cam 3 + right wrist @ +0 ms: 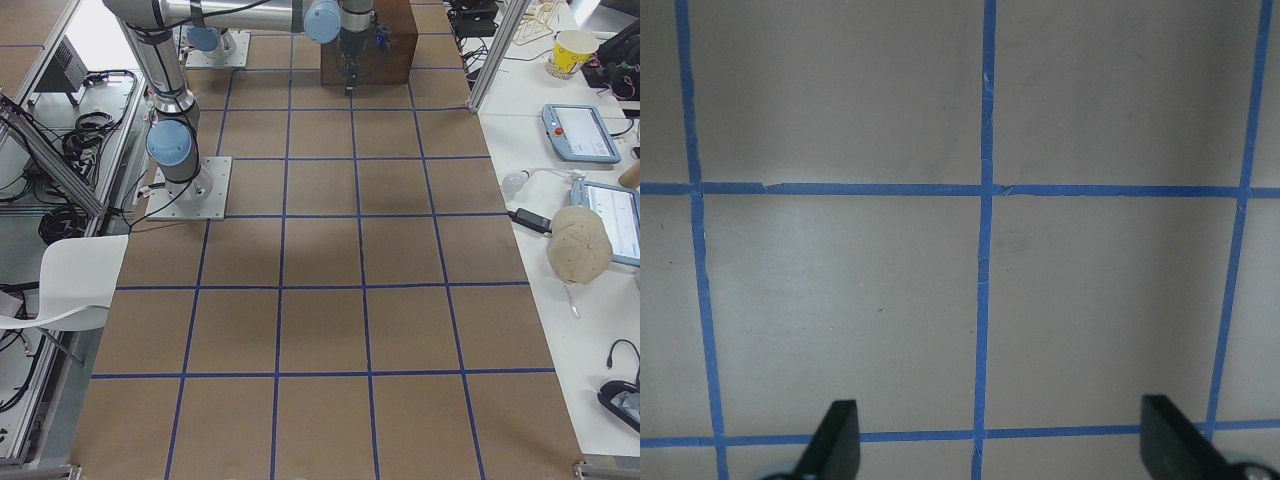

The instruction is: Open drawer and put corn inside

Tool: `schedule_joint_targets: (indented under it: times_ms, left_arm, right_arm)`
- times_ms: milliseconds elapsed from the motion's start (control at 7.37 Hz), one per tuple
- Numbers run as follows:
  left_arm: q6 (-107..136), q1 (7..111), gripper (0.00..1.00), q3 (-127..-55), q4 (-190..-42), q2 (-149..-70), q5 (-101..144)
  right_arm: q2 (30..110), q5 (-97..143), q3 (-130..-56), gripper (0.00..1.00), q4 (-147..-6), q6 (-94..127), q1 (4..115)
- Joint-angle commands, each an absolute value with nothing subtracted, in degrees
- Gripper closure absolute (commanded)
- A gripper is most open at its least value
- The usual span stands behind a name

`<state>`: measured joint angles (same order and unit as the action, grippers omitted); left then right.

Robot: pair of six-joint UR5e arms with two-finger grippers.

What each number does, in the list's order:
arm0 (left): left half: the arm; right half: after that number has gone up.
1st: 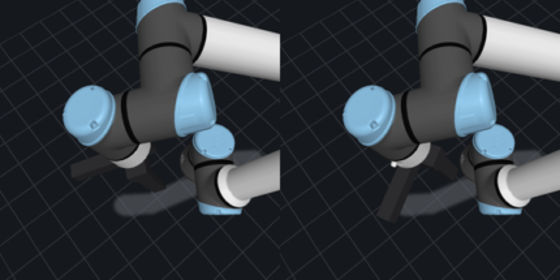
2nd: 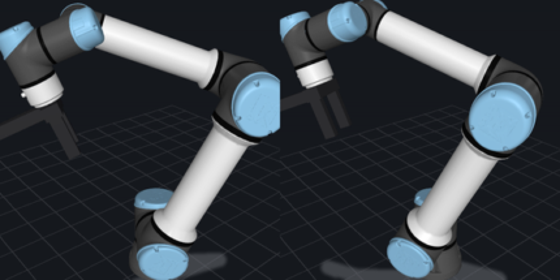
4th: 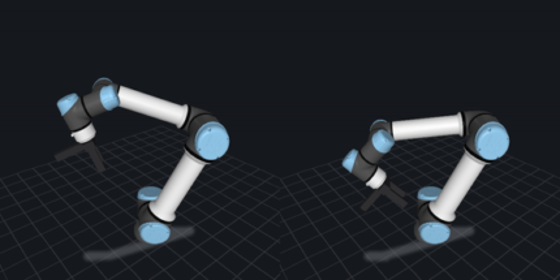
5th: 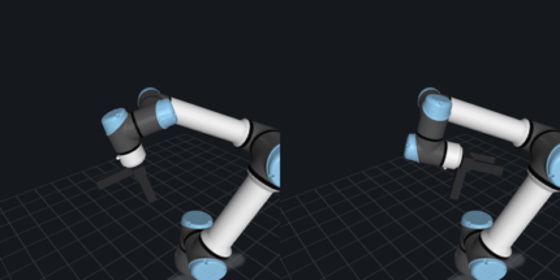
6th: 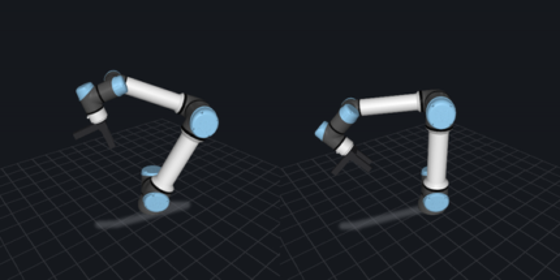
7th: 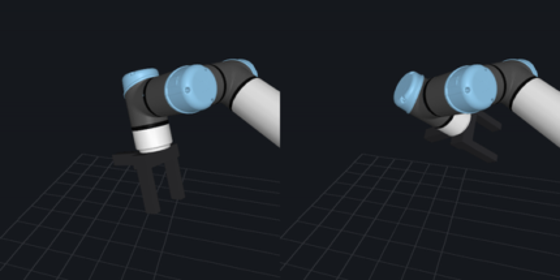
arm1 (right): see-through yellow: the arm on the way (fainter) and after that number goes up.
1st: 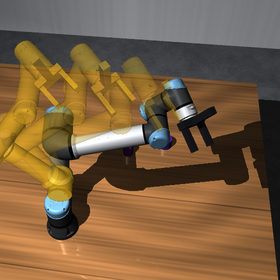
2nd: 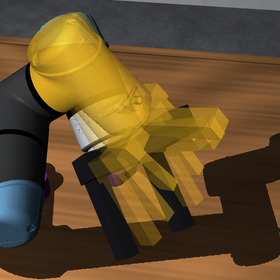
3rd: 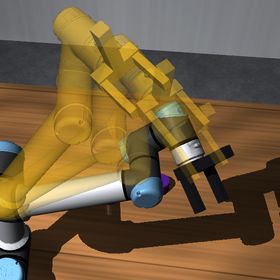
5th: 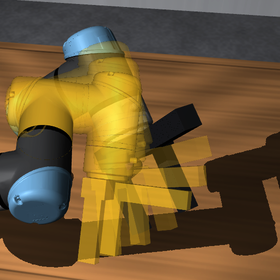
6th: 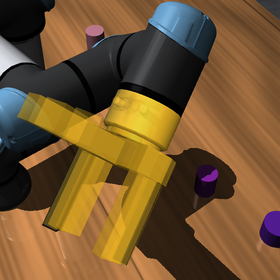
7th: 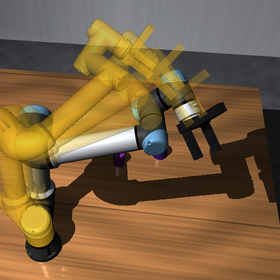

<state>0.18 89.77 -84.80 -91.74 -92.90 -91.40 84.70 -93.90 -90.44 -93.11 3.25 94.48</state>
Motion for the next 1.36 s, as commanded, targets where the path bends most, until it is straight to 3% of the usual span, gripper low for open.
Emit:
schedule_joint_targets:
  times_ms: [0,1221]
  left_arm:
    - [0.2,89.7,0.0,-84.9,-91.8,-92.9,-91.4]
    - [-1.7,88.8,0.0,-84.7,-91.6,-93.3,-90.2]
  right_arm:
    - [84.7,-93.9,-90.4,0.0,-93.1,3.3,94.5]
    - [84.7,-93.9,-90.4,0.0,-93.2,3.3,94.5]
